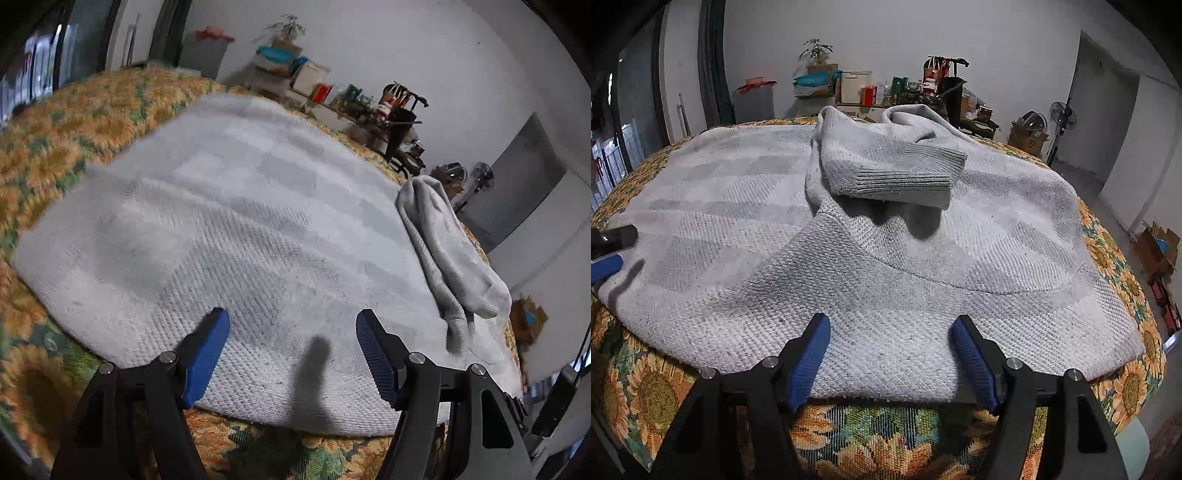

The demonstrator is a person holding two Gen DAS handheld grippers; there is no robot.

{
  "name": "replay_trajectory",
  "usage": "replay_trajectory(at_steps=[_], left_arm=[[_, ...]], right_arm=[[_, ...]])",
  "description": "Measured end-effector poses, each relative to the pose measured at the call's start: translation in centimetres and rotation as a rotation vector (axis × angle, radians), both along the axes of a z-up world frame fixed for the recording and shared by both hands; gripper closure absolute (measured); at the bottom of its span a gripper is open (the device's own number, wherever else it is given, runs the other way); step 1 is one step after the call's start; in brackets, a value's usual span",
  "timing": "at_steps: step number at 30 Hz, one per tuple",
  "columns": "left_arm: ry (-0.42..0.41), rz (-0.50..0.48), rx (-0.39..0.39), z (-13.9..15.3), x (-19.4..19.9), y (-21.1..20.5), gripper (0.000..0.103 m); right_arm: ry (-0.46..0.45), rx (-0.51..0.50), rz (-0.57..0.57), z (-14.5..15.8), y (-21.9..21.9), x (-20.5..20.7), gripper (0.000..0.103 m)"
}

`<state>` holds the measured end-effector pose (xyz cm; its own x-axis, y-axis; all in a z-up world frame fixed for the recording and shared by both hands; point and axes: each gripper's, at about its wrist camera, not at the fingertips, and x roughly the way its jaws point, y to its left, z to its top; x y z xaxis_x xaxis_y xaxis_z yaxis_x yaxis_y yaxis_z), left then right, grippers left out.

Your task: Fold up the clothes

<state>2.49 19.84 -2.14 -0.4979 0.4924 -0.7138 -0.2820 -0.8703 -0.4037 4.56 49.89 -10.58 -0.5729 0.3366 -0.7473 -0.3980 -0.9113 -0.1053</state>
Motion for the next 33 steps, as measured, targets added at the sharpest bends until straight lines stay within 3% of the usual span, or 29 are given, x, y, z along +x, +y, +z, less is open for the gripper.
replay_trajectory(at_steps=[1,8,12,18,23,28,32,33], left_arm=[[0.025,-0.013,-0.018,0.1,0.3,0.4,0.022],[0.184,-0.096,-0.362,-0.7,2.6,4.4,0.014],[0.146,-0.073,-0.264,-0.5,2.0,3.1,0.014],[-0.002,-0.048,0.013,0.1,-0.1,0.1,0.014],[-0.046,-0.032,0.033,1.1,0.8,-0.3,0.014],[0.036,-0.074,0.049,2.0,1.5,0.4,0.014],[0.031,0.0,-0.011,-0.2,0.5,0.8,0.014],[0.078,0.009,-0.005,-0.1,0.9,0.7,0.014]], right_arm=[[-0.001,0.001,0.001,0.0,0.0,0.0,0.029],[-0.004,0.003,0.006,0.0,0.6,-0.2,0.029],[0.002,0.004,0.008,-0.1,0.6,-0.3,0.029],[0.007,0.0,0.012,-0.2,0.7,-0.2,0.029],[0.01,0.0,0.01,-0.2,0.6,-0.1,0.029],[0.01,0.002,0.009,-0.4,0.5,-0.2,0.028],[0.013,0.003,0.008,-0.4,0.5,-0.2,0.028],[0.015,0.004,0.009,-0.4,0.5,-0.2,0.028]])
